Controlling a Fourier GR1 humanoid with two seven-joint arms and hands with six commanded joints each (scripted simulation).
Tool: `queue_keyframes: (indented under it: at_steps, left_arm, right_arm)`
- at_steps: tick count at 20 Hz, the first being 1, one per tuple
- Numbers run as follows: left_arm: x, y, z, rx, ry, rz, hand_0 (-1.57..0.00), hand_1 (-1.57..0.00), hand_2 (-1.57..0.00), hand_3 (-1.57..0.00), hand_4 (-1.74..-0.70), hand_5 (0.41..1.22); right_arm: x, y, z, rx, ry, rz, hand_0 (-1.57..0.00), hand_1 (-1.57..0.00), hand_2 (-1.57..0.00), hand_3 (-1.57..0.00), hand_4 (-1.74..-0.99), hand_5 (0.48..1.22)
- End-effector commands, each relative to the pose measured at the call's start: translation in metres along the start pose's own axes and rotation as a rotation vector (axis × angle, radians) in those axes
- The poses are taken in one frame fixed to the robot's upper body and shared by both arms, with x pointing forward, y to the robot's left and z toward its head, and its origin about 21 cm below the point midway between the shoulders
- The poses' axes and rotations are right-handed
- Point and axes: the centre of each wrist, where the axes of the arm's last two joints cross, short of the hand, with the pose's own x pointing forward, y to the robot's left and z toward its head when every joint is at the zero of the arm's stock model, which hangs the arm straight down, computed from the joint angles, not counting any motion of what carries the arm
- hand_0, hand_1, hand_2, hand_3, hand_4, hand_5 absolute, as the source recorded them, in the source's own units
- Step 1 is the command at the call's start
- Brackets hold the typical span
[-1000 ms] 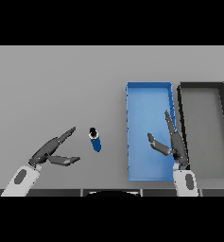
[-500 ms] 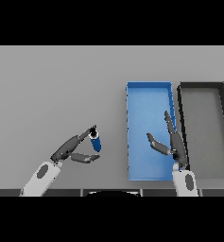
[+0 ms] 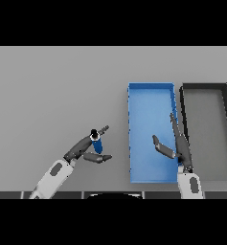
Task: Pick up the blue pipe and place it into the blue bin.
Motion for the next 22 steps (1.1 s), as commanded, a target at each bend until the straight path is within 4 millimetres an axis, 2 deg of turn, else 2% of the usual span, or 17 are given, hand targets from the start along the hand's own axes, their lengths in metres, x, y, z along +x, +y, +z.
queue_keyframes:
  at_steps: [1,3,4,5,7,8,10,12,15,17,22]
  left_arm:
    - [-0.001,-0.002,-0.004,0.002,-0.011,0.009,0.00,0.00,0.00,0.00,-1.11,0.463]
    - [-0.005,-0.003,-0.008,0.021,-0.030,0.065,0.00,-0.04,-0.15,-0.12,-1.19,0.550]
    - [-0.005,-0.006,-0.011,0.023,-0.036,0.092,-0.01,-0.16,-0.31,-0.28,-1.24,0.613]
    - [-0.004,-0.006,-0.011,0.026,-0.053,0.123,-0.12,-0.32,-0.49,-0.53,-1.28,0.735]
    - [-0.002,-0.009,-0.014,0.044,-0.064,0.151,-0.60,-0.75,-0.87,-0.91,-1.44,0.910]
    - [-0.001,-0.013,-0.017,0.032,-0.050,0.158,-0.80,-0.92,-1.01,-1.03,-1.50,0.972]
    - [-0.002,-0.023,-0.015,0.016,-0.089,0.151,-1.07,-1.15,-1.21,-1.19,-1.58,1.062]
    - [0.001,-0.019,-0.012,0.028,-0.102,0.117,-1.25,-1.30,-1.34,-1.33,-1.53,1.119]
    - [0.009,-0.028,-0.015,0.044,-0.159,0.112,-1.41,-1.43,-1.45,-1.45,-1.49,1.169]
    - [0.017,-0.024,-0.017,0.061,-0.196,0.105,-1.47,-1.48,-1.50,-1.49,-1.48,1.188]
    - [0.053,-0.014,-0.022,0.047,-0.309,0.116,-1.54,-1.54,-1.55,-1.55,-1.47,1.210]
  right_arm:
    - [0.001,0.000,0.000,-0.002,0.005,-0.011,0.00,0.00,0.00,0.00,-1.207,0.650]
    - [0.002,0.004,0.000,0.001,-0.002,-0.009,0.00,0.00,0.00,0.00,-1.213,0.655]
    - [0.003,0.002,0.000,0.000,-0.002,-0.017,0.00,0.00,0.00,0.00,-1.217,0.655]
    - [0.003,0.003,0.000,0.003,-0.002,-0.015,0.00,0.00,0.00,0.00,-1.220,0.656]
    - [0.006,0.003,-0.003,0.002,0.002,-0.014,0.00,0.00,0.00,0.00,-1.219,0.657]
    - [0.004,0.002,-0.002,0.005,0.007,-0.019,0.00,0.00,0.00,0.00,-1.224,0.658]
    - [0.002,0.002,-0.001,0.000,0.016,-0.030,0.00,0.00,0.00,0.00,-1.233,0.660]
    - [0.002,0.003,-0.002,0.009,0.012,-0.034,0.00,0.00,0.00,0.00,-1.224,0.651]
    - [0.003,0.004,-0.008,0.011,0.022,-0.040,0.00,0.00,0.00,0.00,-1.220,0.635]
    - [0.003,0.004,-0.006,0.014,0.013,-0.054,0.00,0.00,0.00,0.00,-1.219,0.628]
    - [0.003,0.002,-0.002,0.008,0.021,-0.021,0.00,0.00,0.00,0.00,-1.213,0.639]
